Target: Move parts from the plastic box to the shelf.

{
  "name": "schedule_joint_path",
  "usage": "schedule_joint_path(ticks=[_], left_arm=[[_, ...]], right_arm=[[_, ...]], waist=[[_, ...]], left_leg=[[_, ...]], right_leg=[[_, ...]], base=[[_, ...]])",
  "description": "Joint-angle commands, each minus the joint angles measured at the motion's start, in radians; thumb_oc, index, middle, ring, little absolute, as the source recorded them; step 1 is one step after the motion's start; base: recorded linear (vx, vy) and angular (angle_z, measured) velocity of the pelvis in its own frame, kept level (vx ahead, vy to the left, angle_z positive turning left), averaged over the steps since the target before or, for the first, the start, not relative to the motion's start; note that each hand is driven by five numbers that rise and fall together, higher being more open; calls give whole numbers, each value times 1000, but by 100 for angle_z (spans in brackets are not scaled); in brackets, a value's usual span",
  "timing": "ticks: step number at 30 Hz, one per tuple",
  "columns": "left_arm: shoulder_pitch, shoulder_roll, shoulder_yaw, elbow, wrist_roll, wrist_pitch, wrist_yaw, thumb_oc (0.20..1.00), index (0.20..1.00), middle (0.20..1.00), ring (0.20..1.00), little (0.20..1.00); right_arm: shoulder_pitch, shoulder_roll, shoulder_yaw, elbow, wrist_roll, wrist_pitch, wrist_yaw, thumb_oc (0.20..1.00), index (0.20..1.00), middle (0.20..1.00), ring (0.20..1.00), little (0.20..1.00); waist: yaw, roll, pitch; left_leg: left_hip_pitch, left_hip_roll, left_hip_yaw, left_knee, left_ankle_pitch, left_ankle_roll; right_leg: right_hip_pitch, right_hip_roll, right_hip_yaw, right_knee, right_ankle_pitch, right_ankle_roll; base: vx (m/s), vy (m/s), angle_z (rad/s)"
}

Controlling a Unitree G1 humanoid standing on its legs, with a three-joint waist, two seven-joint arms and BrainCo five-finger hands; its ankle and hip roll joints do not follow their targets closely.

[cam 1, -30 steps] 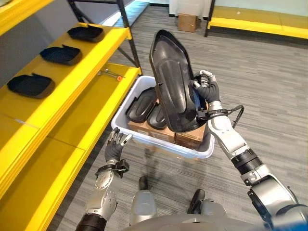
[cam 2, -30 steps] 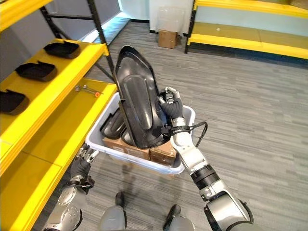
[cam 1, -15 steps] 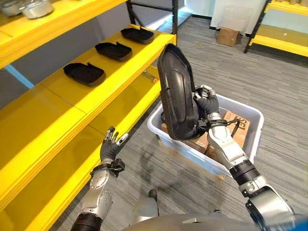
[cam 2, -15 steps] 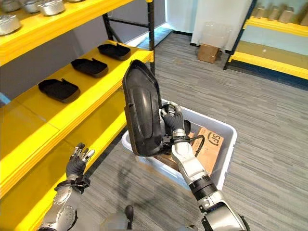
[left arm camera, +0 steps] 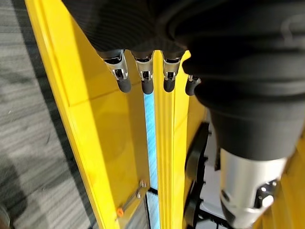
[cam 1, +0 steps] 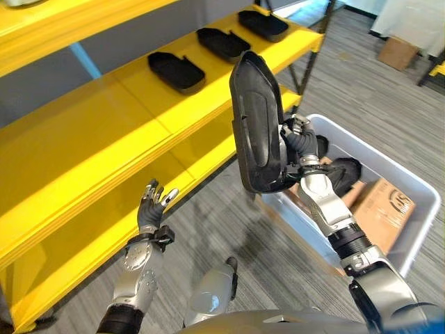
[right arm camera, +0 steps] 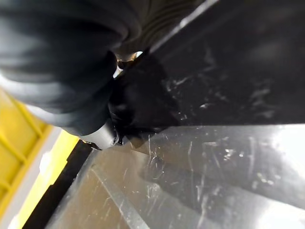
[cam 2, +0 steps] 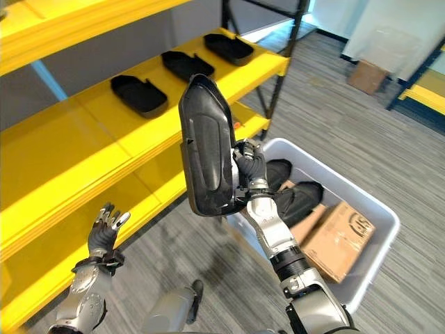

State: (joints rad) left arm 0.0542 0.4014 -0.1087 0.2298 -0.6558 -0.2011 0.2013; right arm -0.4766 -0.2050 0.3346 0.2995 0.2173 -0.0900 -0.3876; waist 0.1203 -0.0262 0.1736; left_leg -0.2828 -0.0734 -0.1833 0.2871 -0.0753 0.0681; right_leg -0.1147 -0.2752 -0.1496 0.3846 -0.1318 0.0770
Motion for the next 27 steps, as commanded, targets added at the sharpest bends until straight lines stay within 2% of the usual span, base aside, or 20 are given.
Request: schedule_joint_path(ticks=[1,2,5,7,8,11,12,15,19,21,22,27], left_arm=[[-26,30,-32,-96,69,-35,-23,1000,1000,1000,1000,1000],[-25,29,-34,-97,64,-35,-27,1000,1000,1000,1000,1000],[-34,24,-43,-96,61,-34,-33,1000,1000,1000,1000,1000],[-38,24,-41,-87,65,-38,-44,1000,1000,1000,1000,1000],[-34,25,-39,-88,67,-39,-46,1000,1000,1000,1000,1000],[-27,24,-36,-91,70,-39,-45,1000,1000,1000,1000,1000],[-16,19,-30,-86,58,-39,-49,1000,1000,1000,1000,1000],[-6,5,-34,-85,51,-39,-47,1000,1000,1000,1000,1000],[15,-4,-30,-97,40,-32,-50,1000,1000,1000,1000,1000],[17,-8,-32,-102,41,-28,-43,1000,1000,1000,1000,1000],[21,-14,-29,-107,34,-25,-38,1000,1000,1000,1000,1000],[44,-30,-18,-124,34,-20,-25,1000,1000,1000,1000,1000]], right_arm=[[-116,6,-16,-36,42,-95,14,200,200,200,200,200],[-118,8,-17,-30,47,-94,14,200,200,200,200,200],[-120,9,-21,-19,81,-98,20,200,200,200,200,200],[-99,-3,-27,-33,90,-98,34,200,200,200,200,200],[-92,-9,-27,-38,85,-96,38,200,200,200,200,200],[-87,-11,-28,-40,79,-92,41,200,200,200,200,200],[-61,-22,-36,-46,85,-93,49,200,200,200,200,200],[-27,-38,-37,-59,93,-93,60,200,200,200,200,200],[23,-63,-62,-68,100,-101,62,200,200,200,200,200],[37,-70,-73,-72,106,-103,58,200,200,200,200,200],[43,-79,-82,-76,114,-109,50,200,200,200,200,200],[68,-84,-86,-98,128,-110,50,200,200,200,200,200]], waist=[[-20,21,22],[-26,23,28],[-60,15,49],[-83,-3,51],[-84,-5,50],[-84,-8,50],[-85,-27,30],[-89,-36,0],[-88,-46,-25],[-89,-48,-36],[-85,-44,-41],[-75,-36,-37]], left_leg=[[150,-21,62,-166,-1,3],[164,-22,50,-175,-1,2],[205,-38,10,-179,-12,2],[230,-50,-26,-182,-27,-3],[246,-48,-36,-186,-34,-4],[260,-46,-43,-193,-37,-6],[287,-46,-61,-212,-43,-13],[320,-9,-81,-226,-56,-27],[340,44,-130,-187,-85,-67],[347,61,-145,-169,-87,-83],[344,75,-151,-139,-71,-96],[325,76,-147,-31,-39,-118]], right_leg=[[-97,93,17,-85,135,9],[-108,97,29,-105,141,11],[-154,149,139,-229,191,39],[-174,167,217,-328,231,61],[-171,170,216,-356,255,67],[-164,171,200,-381,268,73],[-141,184,205,-382,268,75],[-109,210,200,-326,233,55],[-55,232,120,-274,151,15],[-29,238,88,-269,128,5],[-14,244,68,-252,106,-8],[19,258,49,-228,68,-32]], base=[[100,8,56],[117,-31,46],[145,-57,48],[211,-141,55],[169,-115,72],[118,-112,51],[183,-218,26],[251,-282,45],[216,-307,44],[205,-282,70],[164,-211,61],[124,-138,42]])
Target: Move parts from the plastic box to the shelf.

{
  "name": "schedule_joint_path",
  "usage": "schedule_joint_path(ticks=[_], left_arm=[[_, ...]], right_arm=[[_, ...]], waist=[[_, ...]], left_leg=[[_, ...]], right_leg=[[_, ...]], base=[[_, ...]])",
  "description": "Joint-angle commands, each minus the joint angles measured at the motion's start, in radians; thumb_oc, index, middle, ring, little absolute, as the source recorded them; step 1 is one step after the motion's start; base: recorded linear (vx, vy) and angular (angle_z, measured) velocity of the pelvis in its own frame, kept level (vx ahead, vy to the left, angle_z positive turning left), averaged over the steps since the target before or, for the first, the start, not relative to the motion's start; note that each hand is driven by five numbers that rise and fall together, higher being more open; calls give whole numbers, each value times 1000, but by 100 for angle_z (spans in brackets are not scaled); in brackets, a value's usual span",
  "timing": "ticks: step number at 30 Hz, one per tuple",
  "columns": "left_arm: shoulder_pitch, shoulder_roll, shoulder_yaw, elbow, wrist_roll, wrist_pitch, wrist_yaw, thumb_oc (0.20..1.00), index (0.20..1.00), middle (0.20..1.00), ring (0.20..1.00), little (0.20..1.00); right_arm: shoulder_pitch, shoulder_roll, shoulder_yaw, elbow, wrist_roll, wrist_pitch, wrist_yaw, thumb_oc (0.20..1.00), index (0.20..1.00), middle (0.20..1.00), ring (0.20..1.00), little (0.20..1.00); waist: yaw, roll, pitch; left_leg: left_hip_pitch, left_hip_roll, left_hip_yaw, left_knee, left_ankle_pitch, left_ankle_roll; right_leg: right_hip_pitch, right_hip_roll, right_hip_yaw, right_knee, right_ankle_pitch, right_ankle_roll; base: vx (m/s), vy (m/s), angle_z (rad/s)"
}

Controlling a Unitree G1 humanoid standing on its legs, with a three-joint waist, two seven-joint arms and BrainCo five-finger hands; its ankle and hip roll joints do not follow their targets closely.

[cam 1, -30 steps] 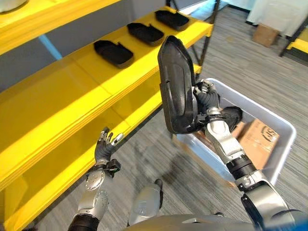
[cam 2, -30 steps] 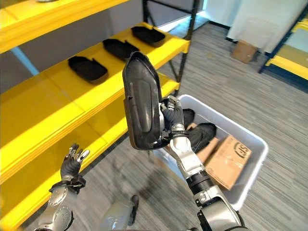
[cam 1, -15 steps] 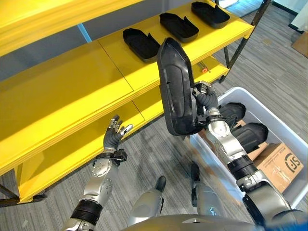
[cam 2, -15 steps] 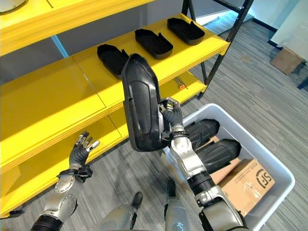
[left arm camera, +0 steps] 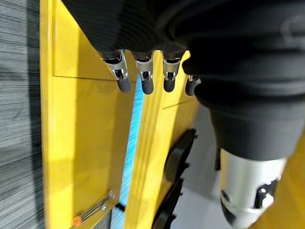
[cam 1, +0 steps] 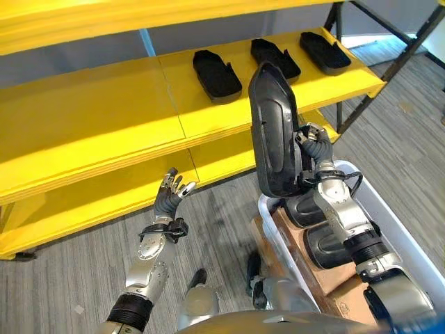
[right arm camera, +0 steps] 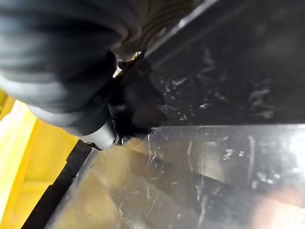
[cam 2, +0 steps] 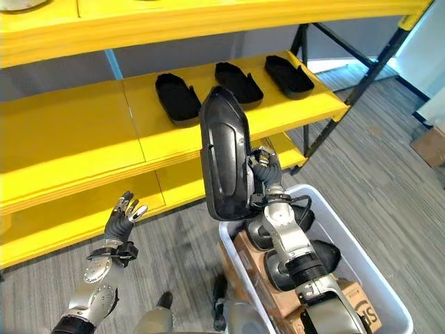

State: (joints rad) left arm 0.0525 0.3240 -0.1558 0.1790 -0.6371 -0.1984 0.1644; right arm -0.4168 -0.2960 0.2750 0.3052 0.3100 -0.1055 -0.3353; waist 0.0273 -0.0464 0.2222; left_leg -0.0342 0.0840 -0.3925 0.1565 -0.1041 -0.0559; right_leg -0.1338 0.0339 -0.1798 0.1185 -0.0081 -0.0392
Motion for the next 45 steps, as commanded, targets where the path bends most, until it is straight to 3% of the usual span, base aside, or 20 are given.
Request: schedule_joint_path(ticks=[1,2,4,5,6,8,11,14,16,17,18,23,25,30,32,34,37,40,42,45], left_arm=[[63,37,38,-75,18,-21,15,1000,1000,1000,1000,1000],[61,31,35,-75,18,-22,19,1000,1000,1000,1000,1000],[58,26,30,-73,12,-17,28,1000,1000,1000,1000,1000],[61,25,34,-74,4,-15,31,1000,1000,1000,1000,1000],[67,34,32,-78,2,-17,38,1000,1000,1000,1000,1000],[65,36,30,-74,5,-14,47,1000,1000,1000,1000,1000],[35,27,15,-38,7,-4,50,1000,1000,1000,1000,1000],[37,19,11,-38,9,-6,44,1000,1000,1000,1000,1000],[39,25,2,-39,17,-7,40,1000,1000,1000,1000,1000],[41,46,-1,-46,23,-11,31,1000,1000,1000,1000,1000],[41,47,-1,-46,23,-11,31,1000,1000,1000,1000,1000],[0,106,4,-45,26,-26,47,1000,1000,1000,1000,1000],[-1,110,5,-48,28,-27,50,1000,1000,1000,1000,1000],[-2,137,28,-61,56,-26,67,1000,1000,1000,1000,1000],[7,135,44,-66,62,-28,70,1000,1000,1000,1000,1000],[3,124,48,-62,57,-35,68,1000,1000,1000,1000,1000],[-6,116,53,-65,48,-38,70,1000,1000,1000,1000,1000],[-14,104,54,-58,46,-43,75,1000,1000,1000,1000,1000],[-22,88,39,-42,40,-42,65,1000,1000,1000,1000,1000],[-4,71,42,-52,39,-34,53,1000,1000,1000,1000,1000]], right_arm=[[19,6,-21,-112,39,-95,0,200,200,200,200,200],[25,2,-23,-128,46,-101,0,200,200,200,200,200],[32,-3,-24,-142,39,-98,-12,200,200,200,200,200],[39,0,-27,-142,39,-99,-23,200,200,200,200,200],[34,0,-29,-133,41,-99,-42,200,200,200,200,200],[31,-1,-34,-121,48,-100,-58,200,200,200,200,200],[53,-9,-53,-138,43,-90,-72,200,200,200,200,200],[100,6,-67,-174,21,-84,-61,200,200,200,200,200],[118,20,-77,-175,19,-86,-60,200,200,200,200,200],[132,27,-78,-178,9,-82,-51,200,200,200,200,200],[133,28,-79,-178,9,-82,-51,200,200,200,200,200],[113,57,-79,-169,5,-85,-55,200,200,200,200,200],[107,63,-74,-162,4,-83,-55,200,200,200,200,200],[70,96,-37,-125,9,-66,-40,200,200,200,200,200],[58,97,-20,-112,2,-59,-31,200,200,200,200,200],[43,93,-14,-99,14,-60,-24,200,200,200,200,200],[-1,93,-6,-78,20,-58,-27,200,200,200,200,200],[-27,87,-4,-74,13,-57,-34,200,200,200,200,200],[3,70,-11,-84,11,-58,-25,200,200,200,200,200],[34,55,-19,-94,13,-51,-17,200,200,200,200,200]], waist=[[33,-15,-67],[47,-17,-36],[47,-25,-14],[47,-28,-8],[50,-22,-7],[50,-3,-9],[47,27,-13],[60,45,-38],[73,34,-48],[86,16,-58],[85,14,-59],[98,-25,-66],[100,-28,-68],[97,-29,-66],[94,-17,-63],[79,-10,-57],[70,-6,-33],[54,-11,-8],[47,-19,-9],[41,-12,-31]], left_leg=[[12,-103,86,245,53,-12],[-75,-138,118,383,112,-22],[-149,-92,202,385,122,5],[-155,-11,251,284,122,9],[-163,118,256,25,189,-9],[-163,193,251,-144,304,-45],[-194,235,365,-237,352,-80],[-160,215,335,-236,334,-75],[-166,174,331,-180,299,-65],[-191,126,326,-117,247,-46],[-195,123,326,-110,243,-45],[-310,15,346,93,113,-1],[-309,6,354,105,93,9],[-263,-32,403,82,46,68],[-218,-37,419,38,45,78],[-185,-39,427,-10,50,78],[-151,-31,436,-25,43,67],[-124,-26,432,-2,25,50],[-111,-25,410,-2,25,33],[-91,-4,383,-20,35,5]], right_leg=[[68,-54,73,39,-71,71],[88,-63,59,40,-78,60],[94,-85,28,49,-93,56],[103,-100,7,50,-107,61],[107,-113,-6,54,-127,78],[103,-115,-6,87,-157,84],[135,-145,-32,124,-198,97],[180,-174,-18,116,-204,129],[231,-215,-17,62,-176,152],[261,-256,-9,21,-144,170],[261,-259,-10,18,-143,172],[246,-353,-17,-14,10,205],[238,-363,-14,-10,29,207],[174,-430,-55,59,221,209],[152,-423,-77,84,205,198],[103,-355,-53,32,134,185],[38,-348,-77,-74,130,204],[2,-339,-36,-118,146,223],[27,-319,7,-96,98,212],[55,-309,-42,-76,70,200]], base=[[60,-93,28],[9,-85,38],[-18,-51,64],[82,65,113],[113,107,119],[147,190,89],[195,296,31],[251,391,-2],[282,459,-17],[242,398,-13],[184,341,-20],[98,297,27],[107,264,20],[108,290,-9],[87,216,-39],[85,107,-39],[70,-16,-25],[68,-84,0],[94,-168,27],[122,-235,73]])
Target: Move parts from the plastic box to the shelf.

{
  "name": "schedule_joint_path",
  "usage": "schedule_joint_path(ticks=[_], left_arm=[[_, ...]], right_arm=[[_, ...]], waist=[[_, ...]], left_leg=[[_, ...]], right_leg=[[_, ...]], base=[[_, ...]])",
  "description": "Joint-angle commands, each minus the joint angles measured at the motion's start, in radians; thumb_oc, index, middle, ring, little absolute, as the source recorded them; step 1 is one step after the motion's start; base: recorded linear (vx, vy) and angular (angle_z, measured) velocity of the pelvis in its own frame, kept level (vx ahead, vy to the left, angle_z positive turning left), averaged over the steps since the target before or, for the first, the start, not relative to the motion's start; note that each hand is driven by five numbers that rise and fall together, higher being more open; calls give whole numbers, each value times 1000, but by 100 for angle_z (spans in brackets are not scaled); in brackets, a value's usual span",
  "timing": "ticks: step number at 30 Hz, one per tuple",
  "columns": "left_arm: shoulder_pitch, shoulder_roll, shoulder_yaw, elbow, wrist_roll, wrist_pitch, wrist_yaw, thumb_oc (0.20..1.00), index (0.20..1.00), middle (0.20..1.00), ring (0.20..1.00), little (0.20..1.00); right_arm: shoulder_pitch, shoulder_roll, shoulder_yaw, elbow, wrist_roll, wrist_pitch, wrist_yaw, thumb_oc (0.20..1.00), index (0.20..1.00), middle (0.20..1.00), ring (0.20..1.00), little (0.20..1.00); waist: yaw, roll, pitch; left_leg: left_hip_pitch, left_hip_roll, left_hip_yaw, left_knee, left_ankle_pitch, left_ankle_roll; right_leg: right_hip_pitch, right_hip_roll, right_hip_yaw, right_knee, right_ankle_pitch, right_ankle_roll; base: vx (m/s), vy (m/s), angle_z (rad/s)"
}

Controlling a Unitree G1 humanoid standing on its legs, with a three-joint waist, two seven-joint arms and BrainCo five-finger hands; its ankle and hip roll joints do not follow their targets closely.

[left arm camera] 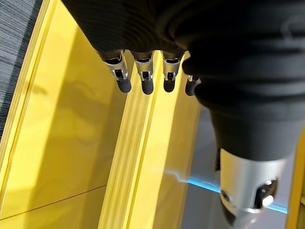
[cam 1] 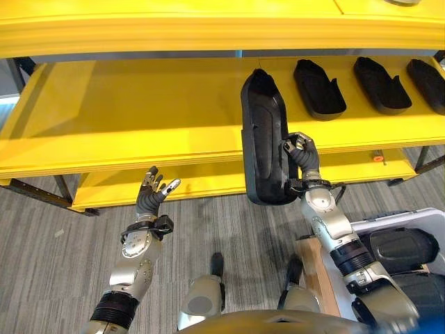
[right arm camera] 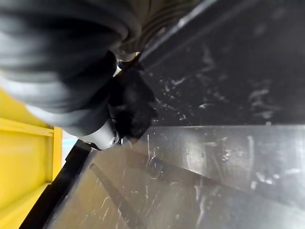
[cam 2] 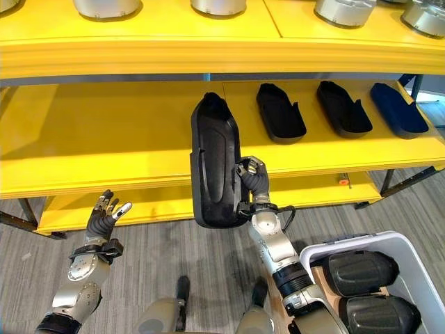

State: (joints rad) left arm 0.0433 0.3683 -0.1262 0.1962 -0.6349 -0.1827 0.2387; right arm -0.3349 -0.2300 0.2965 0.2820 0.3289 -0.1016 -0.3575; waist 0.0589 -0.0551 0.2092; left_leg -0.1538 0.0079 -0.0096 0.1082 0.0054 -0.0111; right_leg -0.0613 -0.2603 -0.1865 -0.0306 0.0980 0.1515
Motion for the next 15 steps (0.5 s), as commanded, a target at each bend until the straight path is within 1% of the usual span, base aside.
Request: schedule_joint_path(ticks=[1,5,8,13,15], left_arm=[[12,25,15,-69,34,-46,-23,1000,1000,1000,1000,1000],[44,12,6,-77,22,-32,-43,1000,1000,1000,1000,1000],[62,6,-7,-87,11,-25,-52,1000,1000,1000,1000,1000],[72,3,-16,-90,6,-24,-51,1000,1000,1000,1000,1000],[79,7,-19,-101,3,-22,-49,1000,1000,1000,1000,1000]], right_arm=[[-41,-20,-45,-69,-14,-53,8,200,200,200,200,200],[-24,-30,-50,-67,-11,-53,10,200,200,200,200,200],[-45,-37,-48,-49,-17,-53,-3,200,200,200,200,200],[-77,-39,-38,-31,-20,-54,-9,200,200,200,200,200],[-117,-37,-19,-13,-17,-52,-13,200,200,200,200,200]], waist=[[9,-2,-23],[10,9,-39],[17,17,-42],[23,23,-40],[31,26,-38]], left_leg=[[32,83,-8,26,-71,-48],[48,127,-21,-2,-48,-69],[55,147,-25,-21,-32,-76],[61,153,-26,-29,-29,-77],[62,155,-24,-33,-30,-75]], right_leg=[[-9,-8,-45,79,-50,4],[21,19,-92,89,-90,-13],[28,33,-106,100,-112,-22],[27,38,-109,112,-123,-27],[23,37,-108,121,-127,-27]], base=[[95,-233,45],[68,-193,13],[51,-120,9],[36,-45,1],[37,-15,-1]])
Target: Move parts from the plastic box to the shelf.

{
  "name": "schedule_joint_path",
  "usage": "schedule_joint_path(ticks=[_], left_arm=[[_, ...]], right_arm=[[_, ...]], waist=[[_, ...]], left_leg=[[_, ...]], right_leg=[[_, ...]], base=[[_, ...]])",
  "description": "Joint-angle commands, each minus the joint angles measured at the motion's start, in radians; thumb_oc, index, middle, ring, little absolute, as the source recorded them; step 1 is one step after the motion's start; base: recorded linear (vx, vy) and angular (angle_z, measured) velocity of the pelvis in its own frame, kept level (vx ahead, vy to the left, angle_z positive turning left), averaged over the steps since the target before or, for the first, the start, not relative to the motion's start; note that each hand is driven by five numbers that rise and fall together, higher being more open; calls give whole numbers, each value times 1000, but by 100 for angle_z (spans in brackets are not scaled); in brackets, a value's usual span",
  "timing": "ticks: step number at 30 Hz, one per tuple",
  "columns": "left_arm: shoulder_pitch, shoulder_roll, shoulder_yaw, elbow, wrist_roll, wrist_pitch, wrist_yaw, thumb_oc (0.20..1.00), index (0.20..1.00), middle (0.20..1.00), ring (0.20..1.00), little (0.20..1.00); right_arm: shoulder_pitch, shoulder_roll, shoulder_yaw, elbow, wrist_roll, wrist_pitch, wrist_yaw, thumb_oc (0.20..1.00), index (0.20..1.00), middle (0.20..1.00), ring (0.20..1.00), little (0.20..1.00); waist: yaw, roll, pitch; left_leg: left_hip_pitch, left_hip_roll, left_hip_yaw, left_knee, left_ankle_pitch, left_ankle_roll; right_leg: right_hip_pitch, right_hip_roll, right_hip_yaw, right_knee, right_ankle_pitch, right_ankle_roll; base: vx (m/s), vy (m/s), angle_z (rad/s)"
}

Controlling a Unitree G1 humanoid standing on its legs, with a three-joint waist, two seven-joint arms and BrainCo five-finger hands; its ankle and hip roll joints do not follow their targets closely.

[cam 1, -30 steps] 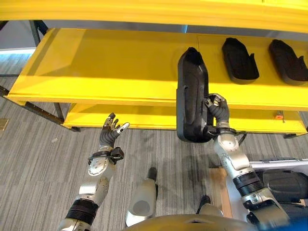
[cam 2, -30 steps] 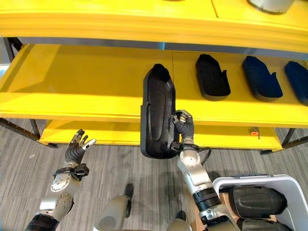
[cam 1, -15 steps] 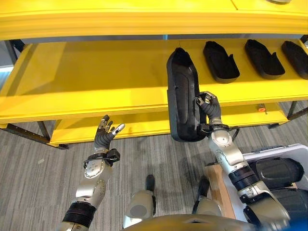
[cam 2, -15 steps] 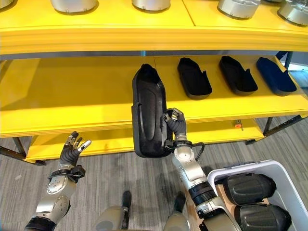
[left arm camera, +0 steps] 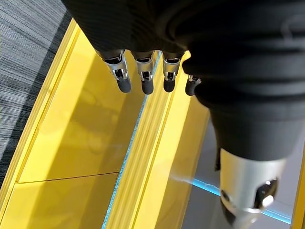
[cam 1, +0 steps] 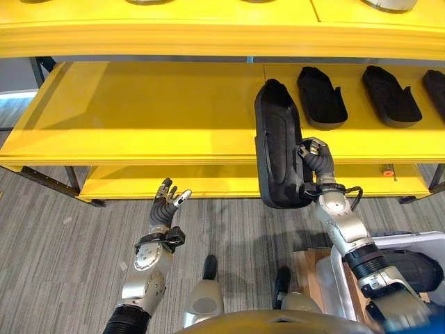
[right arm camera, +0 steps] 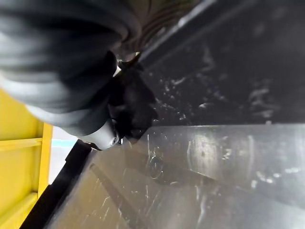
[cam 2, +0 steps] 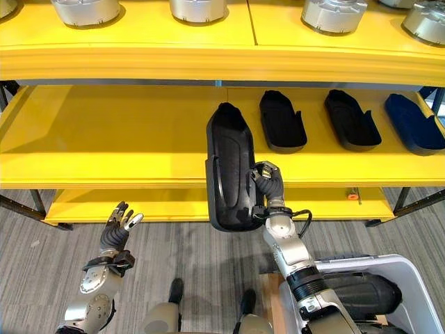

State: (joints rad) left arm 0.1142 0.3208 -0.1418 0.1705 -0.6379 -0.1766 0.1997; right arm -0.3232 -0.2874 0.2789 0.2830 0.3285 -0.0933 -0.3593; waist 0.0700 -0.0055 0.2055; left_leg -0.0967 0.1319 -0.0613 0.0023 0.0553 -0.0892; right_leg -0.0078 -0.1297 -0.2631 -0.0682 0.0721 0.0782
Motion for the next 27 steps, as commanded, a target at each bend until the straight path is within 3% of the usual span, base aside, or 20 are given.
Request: schedule_joint_path(ticks=[1,12,18,27], left_arm=[[10,55,-5,-79,5,-29,-10,1000,1000,1000,1000,1000],[7,99,-25,-103,-27,-39,-18,1000,1000,1000,1000,1000],[-36,143,-62,-117,-50,-67,-20,1000,1000,1000,1000,1000],[-108,161,-139,-126,-67,-84,-14,1000,1000,1000,1000,1000]], right_arm=[[-142,22,3,-10,-13,-60,-12,200,200,200,200,200],[-361,25,40,123,-23,-46,-39,200,200,200,200,200],[-608,-44,39,278,-44,-29,-90,200,200,200,200,200],[-856,-130,35,505,-10,-21,-152,200,200,200,200,200]], waist=[[22,-23,-33],[74,-22,0],[121,-5,76],[157,19,173]], left_leg=[[4,30,28,71,-80,4],[-58,12,12,95,-86,8],[-164,-13,-13,174,-98,8],[-312,-51,-40,294,-128,14]], right_leg=[[-33,-94,-32,161,-102,46],[-70,-114,-41,173,-98,51],[-142,-148,-54,230,-97,53],[-261,-171,-47,327,-111,52]], base=[[0,0,0],[-16,4,3],[-87,36,12],[-61,51,14]])
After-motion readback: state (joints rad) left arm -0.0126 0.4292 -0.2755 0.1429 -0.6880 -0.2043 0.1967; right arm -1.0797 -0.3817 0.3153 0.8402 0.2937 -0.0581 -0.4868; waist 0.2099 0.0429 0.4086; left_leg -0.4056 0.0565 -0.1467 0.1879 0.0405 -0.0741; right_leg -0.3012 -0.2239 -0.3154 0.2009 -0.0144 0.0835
